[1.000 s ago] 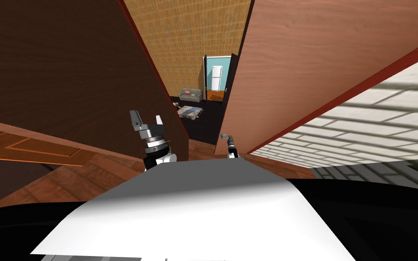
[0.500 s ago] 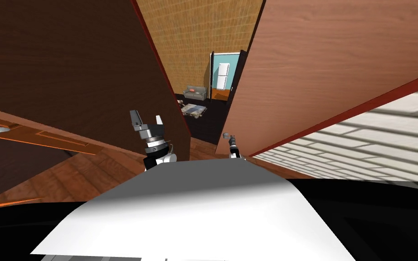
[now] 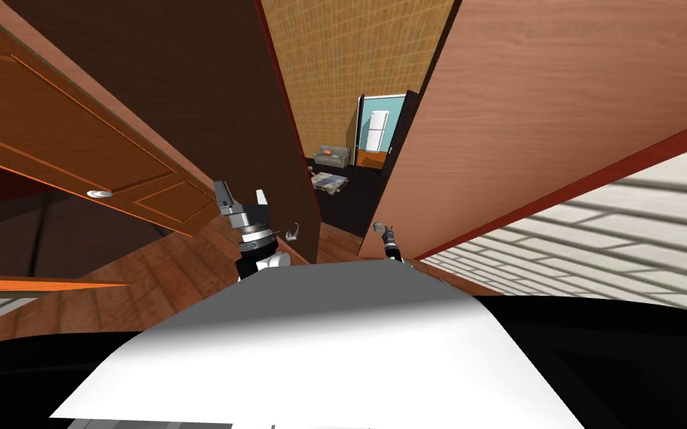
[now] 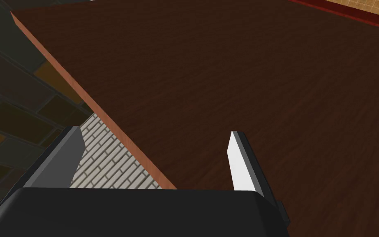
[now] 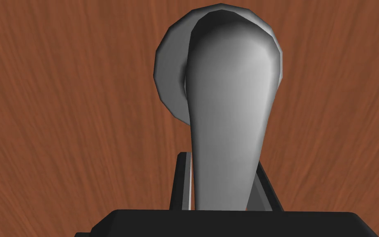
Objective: Pull the door open
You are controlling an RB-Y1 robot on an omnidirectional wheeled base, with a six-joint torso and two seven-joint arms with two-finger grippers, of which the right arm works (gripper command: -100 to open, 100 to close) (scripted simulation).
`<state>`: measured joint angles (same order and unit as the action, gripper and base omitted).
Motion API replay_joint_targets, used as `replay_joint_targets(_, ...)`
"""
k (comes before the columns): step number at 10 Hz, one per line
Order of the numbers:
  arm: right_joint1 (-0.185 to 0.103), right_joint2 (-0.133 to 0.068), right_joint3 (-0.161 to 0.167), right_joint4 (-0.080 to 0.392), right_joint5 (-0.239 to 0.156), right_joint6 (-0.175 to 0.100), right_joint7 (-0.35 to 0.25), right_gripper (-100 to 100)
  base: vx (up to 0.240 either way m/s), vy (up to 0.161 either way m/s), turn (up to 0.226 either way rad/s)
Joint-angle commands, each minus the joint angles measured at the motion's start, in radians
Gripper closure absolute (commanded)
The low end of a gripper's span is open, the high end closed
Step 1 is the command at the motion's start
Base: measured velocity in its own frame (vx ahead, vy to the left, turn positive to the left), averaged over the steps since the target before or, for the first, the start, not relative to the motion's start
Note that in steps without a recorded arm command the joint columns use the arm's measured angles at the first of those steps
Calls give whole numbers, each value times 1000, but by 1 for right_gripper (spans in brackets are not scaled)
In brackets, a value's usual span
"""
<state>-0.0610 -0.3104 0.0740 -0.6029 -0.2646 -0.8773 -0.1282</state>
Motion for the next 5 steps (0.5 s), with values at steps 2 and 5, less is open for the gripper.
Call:
replay_joint_targets(2, 18, -29, 22, 12, 7, -40, -55, 100, -71, 48, 160)
replay_joint_targets(5, 42, -74, 35, 29, 8, -77, -111, 100, -81, 22, 113)
